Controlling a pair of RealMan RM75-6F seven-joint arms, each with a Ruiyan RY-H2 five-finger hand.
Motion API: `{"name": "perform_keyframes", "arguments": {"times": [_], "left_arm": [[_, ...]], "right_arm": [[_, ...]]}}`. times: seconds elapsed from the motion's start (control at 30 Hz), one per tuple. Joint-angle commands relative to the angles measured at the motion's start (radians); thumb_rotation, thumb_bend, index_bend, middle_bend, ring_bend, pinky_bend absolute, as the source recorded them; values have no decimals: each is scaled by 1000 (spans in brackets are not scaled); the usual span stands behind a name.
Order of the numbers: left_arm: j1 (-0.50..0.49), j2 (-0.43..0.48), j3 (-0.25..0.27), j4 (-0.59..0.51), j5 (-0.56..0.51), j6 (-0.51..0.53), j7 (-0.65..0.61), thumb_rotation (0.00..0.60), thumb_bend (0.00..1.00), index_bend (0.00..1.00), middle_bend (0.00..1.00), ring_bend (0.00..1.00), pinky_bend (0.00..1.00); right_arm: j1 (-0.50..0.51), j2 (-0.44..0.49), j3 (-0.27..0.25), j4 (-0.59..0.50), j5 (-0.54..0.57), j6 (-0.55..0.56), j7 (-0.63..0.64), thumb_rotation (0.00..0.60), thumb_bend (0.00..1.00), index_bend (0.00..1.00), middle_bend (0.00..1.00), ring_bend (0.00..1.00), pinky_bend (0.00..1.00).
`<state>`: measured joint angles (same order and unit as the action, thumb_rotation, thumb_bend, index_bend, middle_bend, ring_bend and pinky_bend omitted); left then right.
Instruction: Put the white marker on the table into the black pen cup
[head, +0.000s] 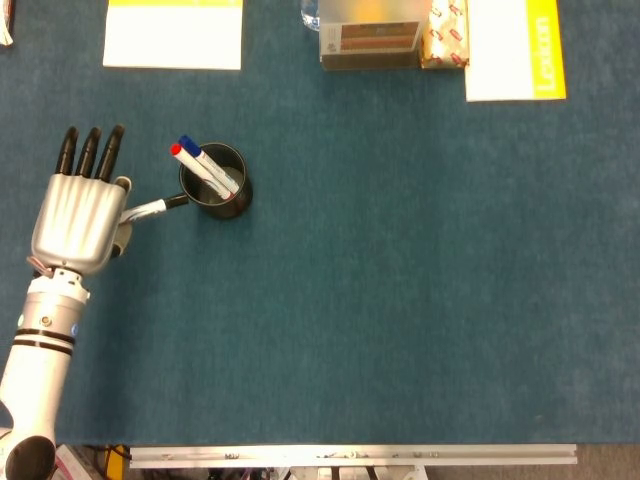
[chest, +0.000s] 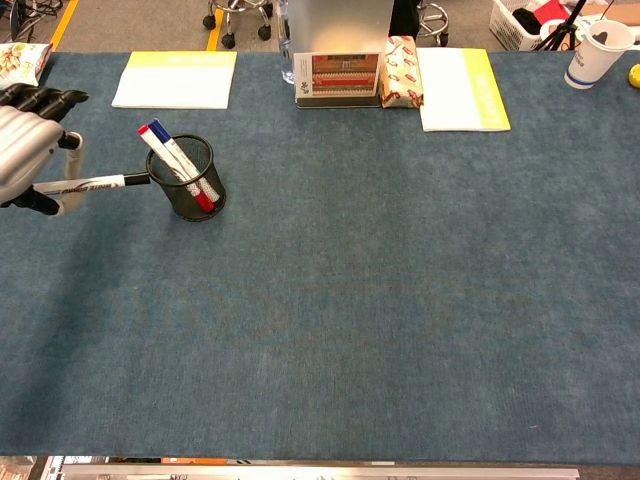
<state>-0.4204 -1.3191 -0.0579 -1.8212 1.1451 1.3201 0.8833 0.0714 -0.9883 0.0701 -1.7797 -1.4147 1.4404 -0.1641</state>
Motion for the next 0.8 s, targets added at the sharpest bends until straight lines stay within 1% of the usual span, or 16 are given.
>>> {"name": "perform_keyframes", "arguments": {"times": [0.03,0.3,0.5,0.8], "left_arm": [[3,9,-1,-4,0,10,3,544,288,592,0,0,0],[5,36,4,-41,13,34,27,541,288,592,0,0,0],[-15,14,3,-37,16,14,38,554,288,592,0,0,0],[-57,-25,-19,8,-9,-28,40,563,288,594,0,0,0]], "right_arm": [[0,0,-1,0,0,0,-1,600,572,355,392,449,691],[2,-4,-1,2,3,-6,-8,600,572,355,392,449,691],[3,-5,-3,3,3,-9,-8,600,572,355,392,449,691],[4,-1,-2,1,4,-8,-2,600,572,355,392,449,691]]}}
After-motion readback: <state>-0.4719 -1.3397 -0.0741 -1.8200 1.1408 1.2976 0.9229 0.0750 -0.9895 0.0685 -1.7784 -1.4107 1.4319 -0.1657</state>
